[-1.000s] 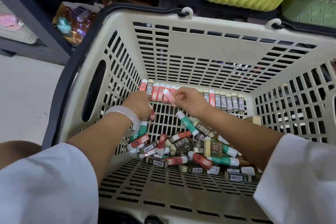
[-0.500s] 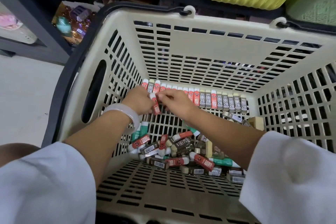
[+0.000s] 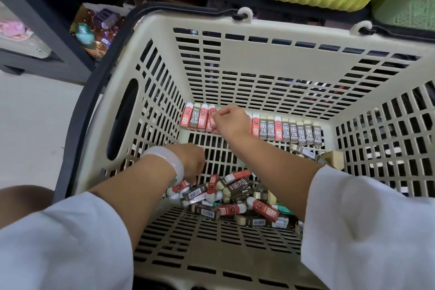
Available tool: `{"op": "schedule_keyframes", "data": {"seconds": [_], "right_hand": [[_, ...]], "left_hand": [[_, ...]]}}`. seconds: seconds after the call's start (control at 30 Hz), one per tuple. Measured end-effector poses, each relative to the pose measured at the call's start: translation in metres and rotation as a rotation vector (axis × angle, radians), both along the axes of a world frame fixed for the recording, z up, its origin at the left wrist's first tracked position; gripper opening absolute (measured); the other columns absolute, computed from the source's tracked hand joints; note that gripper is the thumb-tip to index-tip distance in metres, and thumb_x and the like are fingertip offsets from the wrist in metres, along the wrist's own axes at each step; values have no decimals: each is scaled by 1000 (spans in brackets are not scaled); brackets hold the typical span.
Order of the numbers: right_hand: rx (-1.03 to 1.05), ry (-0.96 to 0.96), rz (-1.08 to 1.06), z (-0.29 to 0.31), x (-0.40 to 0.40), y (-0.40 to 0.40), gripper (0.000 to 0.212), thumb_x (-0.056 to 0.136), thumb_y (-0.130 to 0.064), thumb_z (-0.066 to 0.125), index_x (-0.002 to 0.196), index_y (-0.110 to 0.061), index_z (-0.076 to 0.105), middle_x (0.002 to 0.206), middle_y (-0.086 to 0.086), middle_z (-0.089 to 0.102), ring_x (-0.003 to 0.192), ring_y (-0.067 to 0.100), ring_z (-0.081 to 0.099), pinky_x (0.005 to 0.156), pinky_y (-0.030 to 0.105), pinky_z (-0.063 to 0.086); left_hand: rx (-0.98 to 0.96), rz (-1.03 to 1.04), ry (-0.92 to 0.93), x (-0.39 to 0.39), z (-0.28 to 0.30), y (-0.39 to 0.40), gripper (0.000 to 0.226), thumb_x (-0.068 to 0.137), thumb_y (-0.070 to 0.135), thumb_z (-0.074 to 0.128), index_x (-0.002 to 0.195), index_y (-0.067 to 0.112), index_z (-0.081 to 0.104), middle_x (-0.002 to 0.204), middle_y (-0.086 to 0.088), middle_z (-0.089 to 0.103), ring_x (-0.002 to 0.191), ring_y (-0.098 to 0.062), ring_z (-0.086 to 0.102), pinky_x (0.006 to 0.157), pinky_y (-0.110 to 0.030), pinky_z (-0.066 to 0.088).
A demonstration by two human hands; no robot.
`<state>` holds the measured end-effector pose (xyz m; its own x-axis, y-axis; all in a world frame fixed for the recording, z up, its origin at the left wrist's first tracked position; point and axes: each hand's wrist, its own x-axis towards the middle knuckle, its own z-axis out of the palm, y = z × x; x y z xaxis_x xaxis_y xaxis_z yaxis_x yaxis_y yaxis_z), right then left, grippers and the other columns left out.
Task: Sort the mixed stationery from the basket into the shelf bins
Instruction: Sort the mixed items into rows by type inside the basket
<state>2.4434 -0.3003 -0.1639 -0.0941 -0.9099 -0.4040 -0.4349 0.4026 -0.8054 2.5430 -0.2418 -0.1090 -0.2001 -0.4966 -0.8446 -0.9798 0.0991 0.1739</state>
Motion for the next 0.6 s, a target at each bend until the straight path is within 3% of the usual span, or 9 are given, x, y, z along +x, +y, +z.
{"op": "schedule_keyframes", "data": {"seconds": [0.1, 0.2, 0.3, 0.4, 0.47, 0.6], "right_hand": [[30, 17, 31, -1, 6, 0, 7, 86, -12, 59, 80, -12, 63, 90, 9, 69, 82, 26, 67, 80, 42, 55], [-116, 141, 190, 4, -7, 4, 17, 88, -9, 54, 79, -6, 69, 83, 9, 70, 72, 16, 63, 73, 31, 55], [-139, 104, 719, 20, -31, 13, 13, 90, -21, 56, 91, -12, 66, 81, -10, 60, 72, -2, 54, 65, 8, 47], [24, 200, 1212, 30, -51, 21, 20, 88, -30, 60, 100, -14, 63, 88, -11, 61, 79, -1, 56, 73, 13, 45], [77, 252, 1327, 32, -60, 22, 27, 85, -30, 64, 108, -14, 62, 100, -3, 65, 87, 8, 60, 79, 19, 49], [45, 360, 1437, 28, -68, 22, 25, 85, -24, 65, 107, -11, 63, 100, 2, 66, 85, 10, 59, 70, 12, 41]], "left_hand": [[27, -40, -58, -2, 0, 0, 32, 88, 7, 58, 120, 4, 58, 127, -10, 55, 115, -24, 54, 99, -32, 45], [21, -79, -87, -2, 0, 1, 29, 88, 8, 59, 116, 3, 59, 123, -10, 57, 113, -24, 55, 98, -32, 45], [-25, -26, -56, 4, -1, -1, 23, 87, 8, 58, 110, 5, 60, 113, -9, 62, 103, -23, 60, 91, -33, 50], [-64, 45, 7, 5, 0, -4, 19, 89, 13, 57, 106, 6, 59, 106, -9, 64, 90, -21, 60, 80, -31, 50], [-79, 71, 44, 4, 0, -6, 22, 89, 16, 58, 107, 5, 60, 105, -9, 63, 86, -19, 56, 73, -28, 46], [-137, 178, 134, 5, 4, -10, 24, 91, 12, 51, 114, 7, 60, 117, -7, 60, 98, -19, 56, 79, -27, 45]]}}
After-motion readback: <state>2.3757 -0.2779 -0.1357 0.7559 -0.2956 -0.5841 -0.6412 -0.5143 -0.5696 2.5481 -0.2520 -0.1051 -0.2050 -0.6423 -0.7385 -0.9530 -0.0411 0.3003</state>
